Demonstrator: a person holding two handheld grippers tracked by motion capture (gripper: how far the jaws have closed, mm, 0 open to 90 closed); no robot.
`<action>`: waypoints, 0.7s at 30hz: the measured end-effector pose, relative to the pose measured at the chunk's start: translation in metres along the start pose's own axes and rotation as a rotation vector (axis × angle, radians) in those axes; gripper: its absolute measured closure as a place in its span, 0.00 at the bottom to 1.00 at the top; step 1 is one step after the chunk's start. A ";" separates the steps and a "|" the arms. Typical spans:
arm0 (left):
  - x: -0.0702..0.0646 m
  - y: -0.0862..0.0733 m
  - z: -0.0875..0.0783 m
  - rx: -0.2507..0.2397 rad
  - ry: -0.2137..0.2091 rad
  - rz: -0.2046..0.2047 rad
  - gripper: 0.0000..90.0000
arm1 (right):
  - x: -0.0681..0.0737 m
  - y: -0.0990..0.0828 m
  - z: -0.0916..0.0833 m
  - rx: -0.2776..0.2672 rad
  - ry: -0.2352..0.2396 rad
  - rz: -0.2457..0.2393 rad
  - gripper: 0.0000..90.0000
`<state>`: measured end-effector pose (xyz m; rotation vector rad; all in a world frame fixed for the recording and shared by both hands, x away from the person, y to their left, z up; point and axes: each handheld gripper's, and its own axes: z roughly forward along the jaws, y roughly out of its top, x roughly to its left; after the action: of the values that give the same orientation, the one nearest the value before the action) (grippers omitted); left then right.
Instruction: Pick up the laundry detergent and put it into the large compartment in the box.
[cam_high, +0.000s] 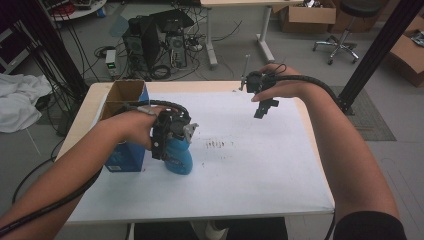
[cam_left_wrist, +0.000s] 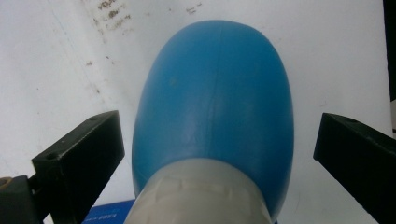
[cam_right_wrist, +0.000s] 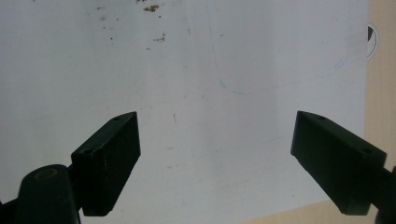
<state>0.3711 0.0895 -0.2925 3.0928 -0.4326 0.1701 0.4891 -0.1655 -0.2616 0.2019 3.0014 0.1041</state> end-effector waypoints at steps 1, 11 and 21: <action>0.000 0.000 0.000 0.002 0.001 0.001 0.03 | 0.000 0.000 0.000 0.000 -0.001 0.000 0.17; 0.000 -0.002 0.002 -0.017 -0.008 0.007 0.10 | -0.001 0.001 0.002 0.001 0.000 0.000 0.17; -0.002 -0.003 0.001 -0.031 -0.023 0.019 0.20 | -0.001 0.002 0.003 0.001 0.000 0.001 0.17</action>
<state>0.3704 0.0923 -0.2932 3.0640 -0.4603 0.1275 0.4905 -0.1638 -0.2642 0.2033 3.0012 0.1024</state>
